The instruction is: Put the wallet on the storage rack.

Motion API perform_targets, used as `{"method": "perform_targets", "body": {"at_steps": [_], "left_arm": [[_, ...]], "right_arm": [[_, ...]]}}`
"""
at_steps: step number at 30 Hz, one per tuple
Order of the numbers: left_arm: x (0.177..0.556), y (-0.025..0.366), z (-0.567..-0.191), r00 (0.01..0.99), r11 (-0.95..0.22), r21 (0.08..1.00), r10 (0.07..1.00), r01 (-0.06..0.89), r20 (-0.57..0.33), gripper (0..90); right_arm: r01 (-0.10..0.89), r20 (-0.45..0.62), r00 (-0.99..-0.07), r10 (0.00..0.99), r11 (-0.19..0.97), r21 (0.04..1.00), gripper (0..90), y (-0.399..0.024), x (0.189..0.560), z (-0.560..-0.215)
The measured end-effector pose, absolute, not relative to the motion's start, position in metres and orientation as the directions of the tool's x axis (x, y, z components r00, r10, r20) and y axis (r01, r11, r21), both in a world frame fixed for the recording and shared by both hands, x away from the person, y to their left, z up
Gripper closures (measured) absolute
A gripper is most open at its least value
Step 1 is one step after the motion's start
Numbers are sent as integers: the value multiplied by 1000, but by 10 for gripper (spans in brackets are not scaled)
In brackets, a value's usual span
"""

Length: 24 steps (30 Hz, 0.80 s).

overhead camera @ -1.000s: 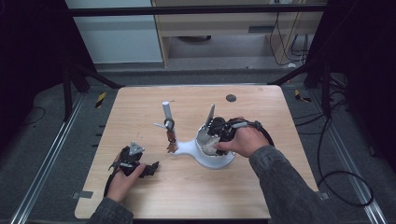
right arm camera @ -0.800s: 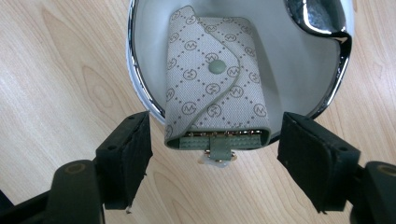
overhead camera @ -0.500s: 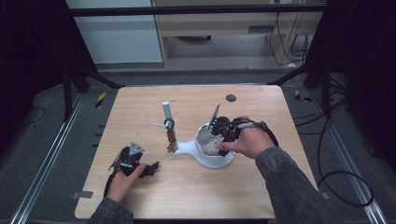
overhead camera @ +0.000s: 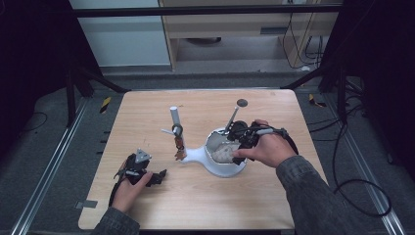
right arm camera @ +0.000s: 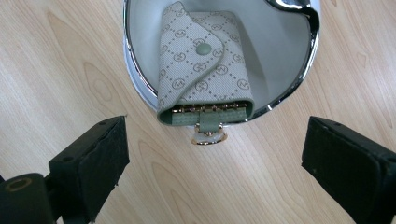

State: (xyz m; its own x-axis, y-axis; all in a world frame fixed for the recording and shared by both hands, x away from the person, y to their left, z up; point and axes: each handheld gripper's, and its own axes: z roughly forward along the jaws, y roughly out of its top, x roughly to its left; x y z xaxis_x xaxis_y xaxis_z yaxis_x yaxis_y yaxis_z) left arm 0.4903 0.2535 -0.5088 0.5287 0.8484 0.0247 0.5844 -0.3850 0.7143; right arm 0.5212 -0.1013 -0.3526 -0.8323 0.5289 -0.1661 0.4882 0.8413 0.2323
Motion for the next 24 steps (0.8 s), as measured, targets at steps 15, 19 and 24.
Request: {"method": "perform_targets", "body": {"at_steps": [15, 19, 24], "left_arm": [[490, 253, -509, 530, -386, 714, 848, 584, 26, 2], [490, 253, -509, 528, -384, 715, 849, 584, 24, 2], [490, 253, -509, 527, -380, 716, 850, 586, 20, 1]], "right_arm": [[504, -164, -816, 555, 820, 269, 60, -129, 516, -351], [510, -167, -808, 565, 813, 280, 59, -136, 515, -352], [524, -160, -798, 582, 800, 293, 60, -145, 514, -352]]}}
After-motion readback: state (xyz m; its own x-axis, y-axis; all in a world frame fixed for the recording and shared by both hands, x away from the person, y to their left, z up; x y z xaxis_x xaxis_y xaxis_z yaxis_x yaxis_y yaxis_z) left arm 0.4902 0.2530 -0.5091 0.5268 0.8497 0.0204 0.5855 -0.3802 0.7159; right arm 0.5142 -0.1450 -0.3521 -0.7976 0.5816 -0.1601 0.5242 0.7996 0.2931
